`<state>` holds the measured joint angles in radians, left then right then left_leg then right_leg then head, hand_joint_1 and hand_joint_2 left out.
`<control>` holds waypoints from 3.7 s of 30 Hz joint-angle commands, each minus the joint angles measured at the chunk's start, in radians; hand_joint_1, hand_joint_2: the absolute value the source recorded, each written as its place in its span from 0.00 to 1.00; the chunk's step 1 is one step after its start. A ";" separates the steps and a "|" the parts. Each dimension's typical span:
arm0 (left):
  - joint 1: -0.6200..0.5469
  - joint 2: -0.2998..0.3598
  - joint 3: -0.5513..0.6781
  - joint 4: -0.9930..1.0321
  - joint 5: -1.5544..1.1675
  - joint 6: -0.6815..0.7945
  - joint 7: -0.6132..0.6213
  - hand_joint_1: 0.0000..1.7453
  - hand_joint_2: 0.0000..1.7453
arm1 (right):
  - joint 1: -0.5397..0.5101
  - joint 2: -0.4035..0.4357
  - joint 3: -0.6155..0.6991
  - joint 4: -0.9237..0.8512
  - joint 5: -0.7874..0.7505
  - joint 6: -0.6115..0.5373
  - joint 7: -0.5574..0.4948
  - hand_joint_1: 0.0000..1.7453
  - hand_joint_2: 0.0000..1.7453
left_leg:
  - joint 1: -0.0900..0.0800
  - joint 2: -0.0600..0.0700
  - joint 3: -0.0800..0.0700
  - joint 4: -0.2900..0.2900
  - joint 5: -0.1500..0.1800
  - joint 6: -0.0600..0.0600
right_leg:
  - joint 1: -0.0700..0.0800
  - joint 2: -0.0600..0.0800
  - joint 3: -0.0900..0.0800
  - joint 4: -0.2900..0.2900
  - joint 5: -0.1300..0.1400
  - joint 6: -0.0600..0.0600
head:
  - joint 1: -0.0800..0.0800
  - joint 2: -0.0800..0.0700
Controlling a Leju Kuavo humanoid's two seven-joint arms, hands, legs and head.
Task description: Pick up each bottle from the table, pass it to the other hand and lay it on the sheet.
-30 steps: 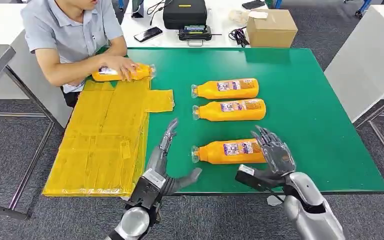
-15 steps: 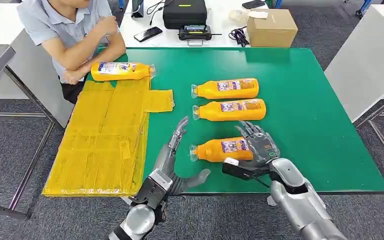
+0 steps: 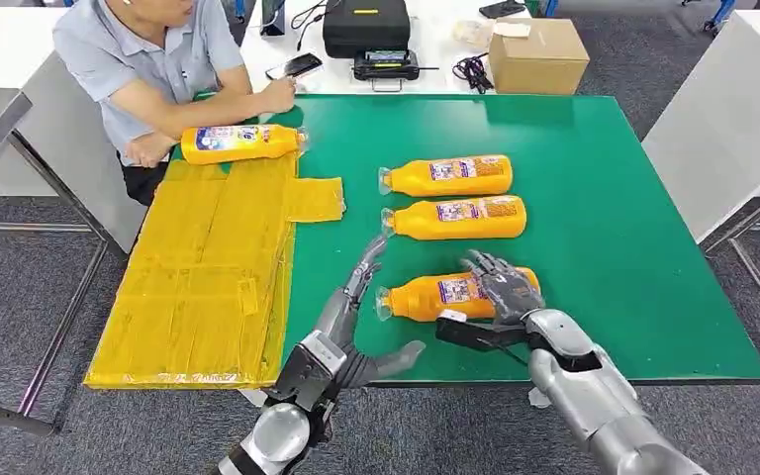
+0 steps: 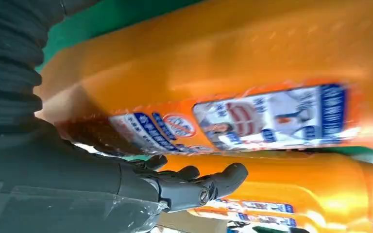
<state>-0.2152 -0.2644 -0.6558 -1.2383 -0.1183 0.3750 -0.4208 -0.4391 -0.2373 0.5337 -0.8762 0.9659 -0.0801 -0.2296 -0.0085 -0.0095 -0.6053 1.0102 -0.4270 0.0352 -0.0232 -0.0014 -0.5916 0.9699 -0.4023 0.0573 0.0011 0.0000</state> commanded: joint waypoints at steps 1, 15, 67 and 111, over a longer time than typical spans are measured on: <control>-0.017 0.031 -0.019 0.043 -0.019 0.019 0.021 0.00 1.00 | -0.085 0.000 0.108 0.126 0.061 0.030 0.131 0.00 1.00 | 0.001 0.002 0.003 -0.001 -0.001 -0.002 | 0.001 0.001 0.003 -0.001 0.000 -0.002 | 0.000 0.000; -0.043 0.011 -0.030 0.084 -0.012 -0.008 0.002 0.00 1.00 | -0.131 -0.038 0.094 0.225 -0.117 0.227 0.020 1.00 1.00 | 0.002 -0.001 0.005 0.000 -0.001 -0.002 | 0.002 -0.002 0.006 -0.001 -0.001 -0.003 | 0.000 0.000; -0.041 0.028 -0.028 0.086 0.755 0.063 -0.133 0.00 1.00 | 0.022 0.106 -0.029 -0.140 -0.796 0.360 -0.195 1.00 1.00 | 0.002 0.002 0.001 0.000 -0.001 -0.003 | 0.002 0.002 0.001 0.000 -0.001 -0.003 | 0.000 0.000; -0.147 -0.039 0.089 0.338 0.676 0.107 -0.177 1.00 1.00 | -0.035 0.132 0.130 -0.068 -0.852 0.364 -0.200 0.79 1.00 | 0.002 0.002 0.001 0.000 -0.002 -0.003 | 0.003 0.002 0.002 0.000 -0.001 -0.003 | 0.000 0.000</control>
<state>-0.3524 -0.3281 -0.6199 -0.8663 0.5463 0.4700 -0.6119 -0.4560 -0.1133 0.6504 -1.0048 0.1148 0.3163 -0.4318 -0.0076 -0.0104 -0.6091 1.0101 -0.4265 0.0347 -0.0224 -0.0018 -0.5941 0.9700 -0.4023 0.0574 0.0015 0.0000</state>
